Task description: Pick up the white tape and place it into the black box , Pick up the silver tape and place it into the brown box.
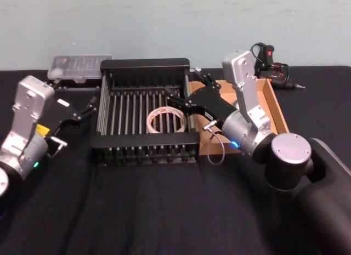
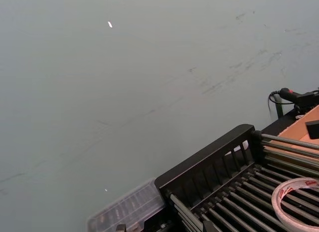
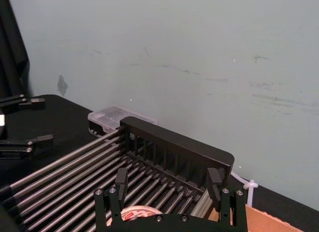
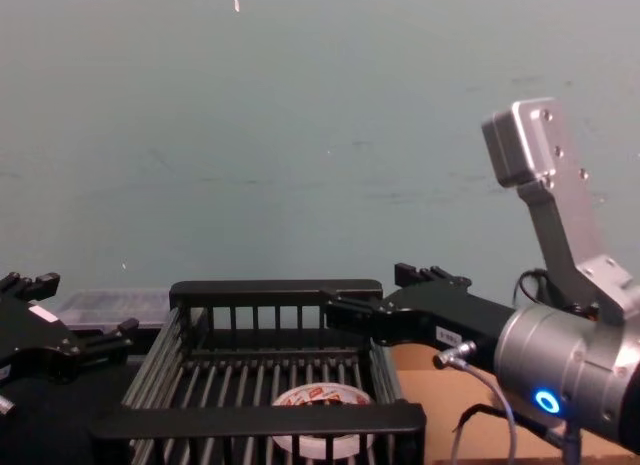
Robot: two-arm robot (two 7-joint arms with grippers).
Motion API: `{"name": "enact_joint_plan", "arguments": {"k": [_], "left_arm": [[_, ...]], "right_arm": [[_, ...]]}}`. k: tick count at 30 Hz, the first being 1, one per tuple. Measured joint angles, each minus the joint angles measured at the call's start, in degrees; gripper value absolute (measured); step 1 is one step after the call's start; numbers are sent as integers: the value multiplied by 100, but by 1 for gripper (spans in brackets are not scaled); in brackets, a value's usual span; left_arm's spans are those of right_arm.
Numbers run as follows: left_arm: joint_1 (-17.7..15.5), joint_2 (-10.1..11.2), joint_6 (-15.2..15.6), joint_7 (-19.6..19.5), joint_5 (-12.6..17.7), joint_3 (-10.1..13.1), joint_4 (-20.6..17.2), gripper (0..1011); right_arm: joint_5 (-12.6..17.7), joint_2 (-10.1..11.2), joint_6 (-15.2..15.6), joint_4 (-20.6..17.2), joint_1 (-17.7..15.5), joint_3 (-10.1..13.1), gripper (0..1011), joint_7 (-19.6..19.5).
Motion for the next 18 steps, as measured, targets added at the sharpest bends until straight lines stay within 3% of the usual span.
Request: {"name": "enact_joint_plan", "arguments": {"k": [18], "left_arm": [[0,0,0,0,0,0,0,1001]], "right_arm": [[-303,252,26,-1227,-887,153,1002,-377]]}}
